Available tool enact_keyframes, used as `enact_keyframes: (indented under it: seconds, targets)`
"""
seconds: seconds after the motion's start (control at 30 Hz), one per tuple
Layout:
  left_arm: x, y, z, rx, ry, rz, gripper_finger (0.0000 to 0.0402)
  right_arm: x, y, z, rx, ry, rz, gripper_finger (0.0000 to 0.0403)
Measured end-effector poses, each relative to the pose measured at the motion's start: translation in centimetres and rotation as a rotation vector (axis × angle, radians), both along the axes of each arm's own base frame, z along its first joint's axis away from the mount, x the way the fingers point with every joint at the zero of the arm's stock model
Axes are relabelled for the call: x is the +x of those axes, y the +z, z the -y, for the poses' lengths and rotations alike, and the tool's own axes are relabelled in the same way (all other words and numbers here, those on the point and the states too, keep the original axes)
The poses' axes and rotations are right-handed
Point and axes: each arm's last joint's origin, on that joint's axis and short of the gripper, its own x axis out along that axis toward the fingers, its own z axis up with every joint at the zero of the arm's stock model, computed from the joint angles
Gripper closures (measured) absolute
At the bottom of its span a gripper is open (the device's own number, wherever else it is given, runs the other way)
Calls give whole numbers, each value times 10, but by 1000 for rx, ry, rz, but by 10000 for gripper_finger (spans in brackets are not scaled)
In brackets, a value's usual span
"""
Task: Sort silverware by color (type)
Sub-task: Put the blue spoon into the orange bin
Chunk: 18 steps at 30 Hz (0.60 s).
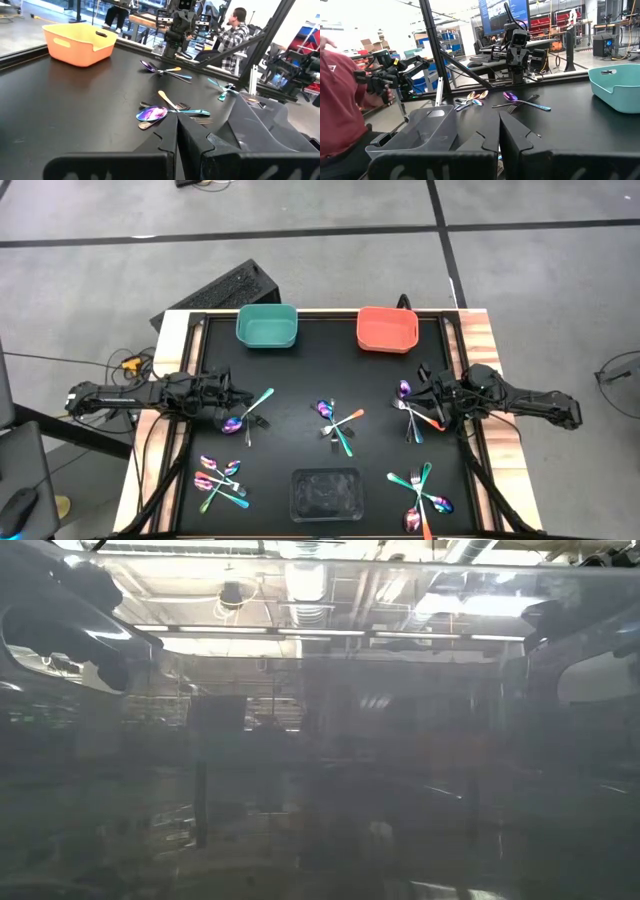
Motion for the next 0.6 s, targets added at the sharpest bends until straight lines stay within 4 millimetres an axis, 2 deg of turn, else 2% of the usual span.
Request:
enact_keyframes:
  seconds: [0.23,0.43,0.6]
  targets:
    - [0,0,0,8,1,-1,401,0,0,0,0,0,0,376]
    - [0,1,-2,199,51,-6,401,0,0,0,0,0,0,376]
    - [0,9,-7,352,215,59,401,0,0,0,-1,5,0,376]
